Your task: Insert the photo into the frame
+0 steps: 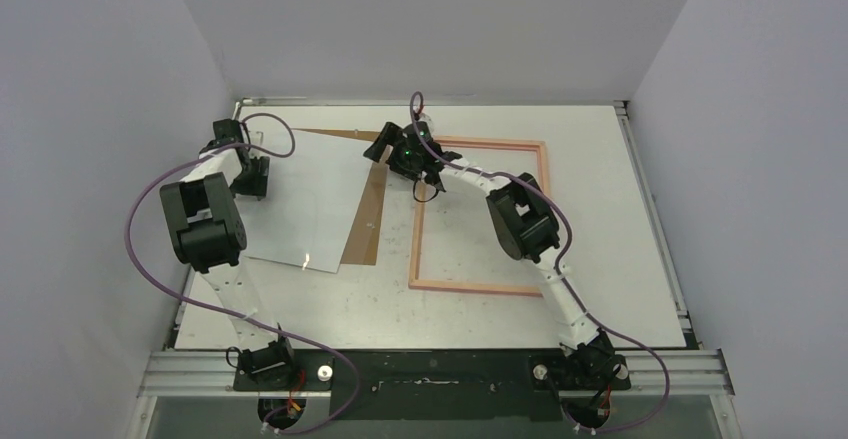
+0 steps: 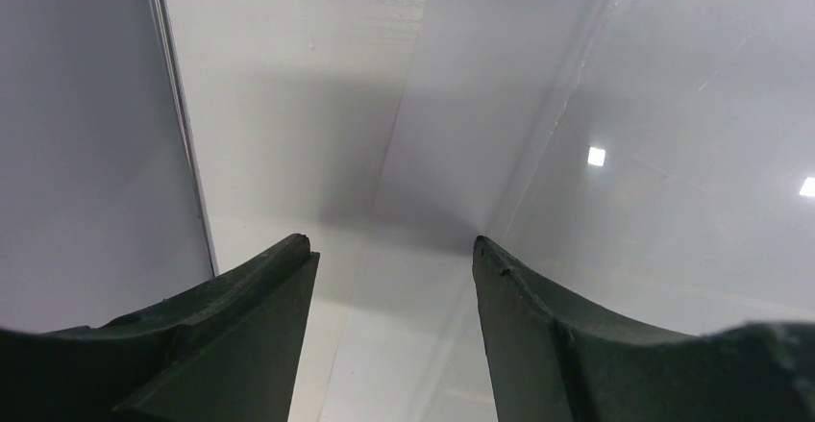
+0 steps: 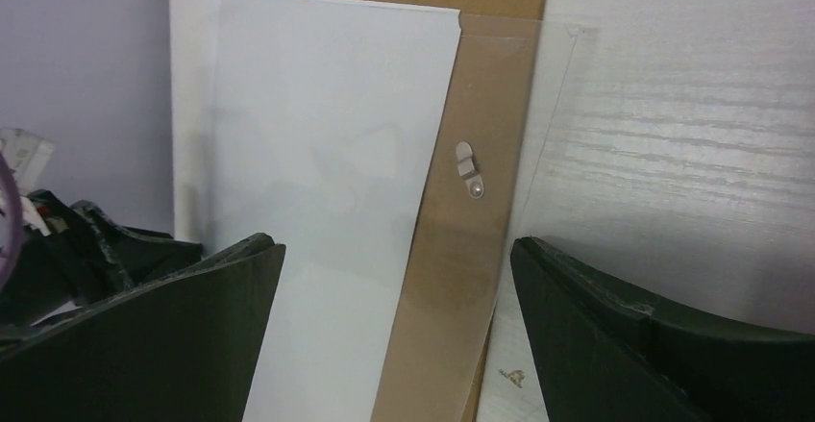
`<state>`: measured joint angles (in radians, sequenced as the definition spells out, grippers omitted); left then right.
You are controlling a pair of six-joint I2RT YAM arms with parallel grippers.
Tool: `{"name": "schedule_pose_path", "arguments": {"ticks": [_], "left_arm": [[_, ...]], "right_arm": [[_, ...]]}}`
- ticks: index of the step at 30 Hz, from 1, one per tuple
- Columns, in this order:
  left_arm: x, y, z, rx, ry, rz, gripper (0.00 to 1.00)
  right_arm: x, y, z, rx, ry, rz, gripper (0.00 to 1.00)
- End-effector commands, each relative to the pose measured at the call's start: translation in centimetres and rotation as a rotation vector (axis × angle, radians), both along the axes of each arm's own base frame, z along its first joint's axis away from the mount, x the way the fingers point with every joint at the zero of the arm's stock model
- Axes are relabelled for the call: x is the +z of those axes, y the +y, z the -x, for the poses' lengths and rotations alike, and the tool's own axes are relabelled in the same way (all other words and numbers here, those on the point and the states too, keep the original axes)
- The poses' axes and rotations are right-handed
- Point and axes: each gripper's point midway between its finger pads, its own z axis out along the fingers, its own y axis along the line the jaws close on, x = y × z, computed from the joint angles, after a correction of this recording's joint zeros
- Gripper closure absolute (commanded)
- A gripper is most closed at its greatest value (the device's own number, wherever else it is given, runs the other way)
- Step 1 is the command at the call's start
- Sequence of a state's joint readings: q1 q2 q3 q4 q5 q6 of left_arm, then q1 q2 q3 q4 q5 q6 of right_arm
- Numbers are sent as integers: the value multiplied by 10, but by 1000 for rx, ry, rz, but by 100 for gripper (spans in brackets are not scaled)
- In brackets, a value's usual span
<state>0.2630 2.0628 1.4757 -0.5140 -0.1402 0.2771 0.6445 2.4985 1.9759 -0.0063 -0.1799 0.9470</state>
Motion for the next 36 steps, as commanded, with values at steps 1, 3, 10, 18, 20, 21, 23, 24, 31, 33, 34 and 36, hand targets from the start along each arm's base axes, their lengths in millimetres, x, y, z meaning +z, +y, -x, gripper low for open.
{"name": "schedule_pose_path", "arguments": {"ticks": [1,3,10,18,20,21,23,24,31,33,34,36], "left_arm": [[-23,-11,12,-29,56,28,41],[-24,-11,13,-31,58,29,41],[-26,-12,14,-39,60,33,42],[-26,-14,17,-52,69,32,42],[-26,-15,16,-55,68,32,42],[-26,-15,17,-56,69,33,42],[-26,-16,17,-60,71,32,42],[-26,-16,17,-61,70,32,42],[-25,-19,16,-75,72,28,42],[-25,-19,16,-75,72,28,42],[-26,-19,16,-76,74,28,42],[-25,-20,16,-78,73,27,42]], "right_arm": [[26,13,14,41,26,-174,5],[36,15,16,48,14,-199,4],[65,15,23,62,-22,-284,2],[77,16,40,84,-46,-309,3],[79,16,43,90,-48,-320,4],[79,17,45,97,-49,-324,5],[84,19,47,107,-62,-332,5],[87,19,48,112,-70,-331,5],[104,23,56,153,-116,-340,6],[106,25,59,163,-123,-352,7],[106,26,61,170,-124,-358,7],[110,28,63,183,-128,-383,8]]}}
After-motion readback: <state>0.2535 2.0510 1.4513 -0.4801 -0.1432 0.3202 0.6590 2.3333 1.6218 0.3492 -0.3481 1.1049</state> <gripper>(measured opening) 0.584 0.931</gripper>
